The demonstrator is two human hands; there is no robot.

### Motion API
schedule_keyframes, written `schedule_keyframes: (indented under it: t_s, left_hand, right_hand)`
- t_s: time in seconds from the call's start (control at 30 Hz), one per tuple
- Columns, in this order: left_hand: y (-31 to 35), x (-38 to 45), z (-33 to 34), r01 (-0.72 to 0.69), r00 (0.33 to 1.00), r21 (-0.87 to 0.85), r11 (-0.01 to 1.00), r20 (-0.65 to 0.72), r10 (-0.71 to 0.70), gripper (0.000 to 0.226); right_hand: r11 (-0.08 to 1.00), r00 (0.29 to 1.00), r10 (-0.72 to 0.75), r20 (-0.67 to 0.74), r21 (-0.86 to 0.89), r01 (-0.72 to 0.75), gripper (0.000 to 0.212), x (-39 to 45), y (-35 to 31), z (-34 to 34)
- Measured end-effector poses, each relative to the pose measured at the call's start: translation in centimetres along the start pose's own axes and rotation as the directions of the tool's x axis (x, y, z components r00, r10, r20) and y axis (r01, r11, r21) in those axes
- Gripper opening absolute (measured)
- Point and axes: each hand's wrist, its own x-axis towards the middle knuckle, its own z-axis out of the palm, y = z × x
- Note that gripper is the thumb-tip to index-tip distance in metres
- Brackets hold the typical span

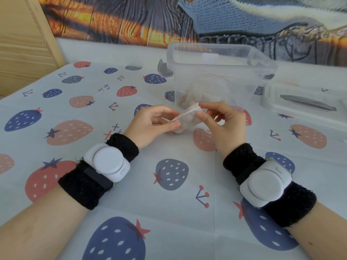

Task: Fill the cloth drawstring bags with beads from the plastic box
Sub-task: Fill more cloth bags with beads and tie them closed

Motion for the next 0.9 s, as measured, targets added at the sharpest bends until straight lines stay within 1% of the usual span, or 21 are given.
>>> schedule_keyframes:
  t_s: [0.07,0.13,0.17,0.2,0.27,0.33,0.4,0.43,0.5,0.57,0.6,0.67,0.77,0.83,0.9]
  left_hand:
    - [-0.2,0.2,-0.2,0.020,1.000,-0.024,1.000,0.016,-0.019,0.018]
    - [-0.4,0.3,-0.5,0.026,0.999,-0.004,1.000,0.024,-0.026,0.016]
    - [-0.5,0.4,-0.6,0.025,0.999,0.014,1.000,0.030,-0.025,0.016]
    - [-0.6,0.5,-0.8,0.028,0.999,0.022,0.999,0.037,-0.029,0.016]
    - [-0.6,0.5,-0.8,0.036,0.998,0.021,0.999,0.049,-0.037,0.017]
    - [-0.5,0.4,-0.7,0.028,0.998,0.032,0.999,0.059,-0.030,0.018]
    - [-0.4,0.3,-0.6,0.014,0.997,0.037,0.999,0.074,-0.016,0.019]
    - [-0.3,0.3,-0.5,0.005,0.997,0.031,1.000,0.078,-0.007,0.020]
    - [-0.1,0.2,-0.4,-0.017,0.998,0.000,1.000,0.063,0.017,0.023]
    - [0.2,0.1,-0.3,-0.063,0.997,-0.054,0.997,0.043,0.065,0.029]
    - [0.4,-0.1,-0.2,-0.101,0.994,-0.067,0.993,0.036,0.103,0.032]
    - [0.7,-0.3,0.0,-0.194,0.981,-0.039,0.980,0.018,0.195,0.036]
    - [1.1,-0.5,0.2,-0.274,0.962,0.009,0.962,-0.006,0.274,0.031]
    - [1.1,-0.6,0.3,-0.282,0.959,0.028,0.959,-0.026,0.283,0.025]
    - [1.0,-0.6,0.3,-0.269,0.962,0.019,0.963,-0.049,0.270,0.021]
  right_hand:
    - [0.996,0.997,0.046,-0.066,0.079,-0.041,0.020,0.2,-0.2,-0.1]
    - [0.982,0.984,0.141,-0.111,0.140,-0.125,0.026,0.6,-0.2,-0.3]
    - [0.973,0.977,0.189,-0.097,0.156,-0.173,0.028,0.7,-0.2,-0.4]
    - [0.964,0.973,0.227,-0.052,0.154,-0.217,0.029,0.8,-0.2,-0.5]
    - [0.963,0.967,0.241,0.079,0.104,-0.249,0.027,0.6,-0.4,-0.2]
    - [0.982,0.967,0.181,0.178,0.023,-0.188,0.020,0.1,-0.5,0.1]
    - [0.993,0.974,0.119,0.192,-0.045,-0.112,0.012,-0.2,-0.5,0.3]
    - [0.995,0.979,0.094,0.180,-0.060,-0.085,0.012,-0.2,-0.4,0.2]
    - [0.996,0.985,0.072,0.160,-0.065,-0.062,0.017,-0.2,-0.3,-0.1]
    - [0.997,0.984,0.056,0.166,-0.067,-0.045,0.017,-0.3,-0.3,-0.2]
    - [0.997,0.983,0.048,0.176,-0.066,-0.037,0.015,-0.4,-0.4,-0.1]
    - [0.998,0.981,0.034,0.193,-0.055,-0.024,0.013,-0.5,-0.6,0.0]
    - [0.999,0.979,0.017,0.202,-0.042,-0.008,0.011,-0.5,-0.8,0.0]
    - [0.999,0.982,0.021,0.187,-0.036,-0.014,0.012,-0.5,-0.7,0.0]
    - [0.999,0.986,0.032,0.162,-0.030,-0.027,0.020,-0.4,-0.7,0.0]
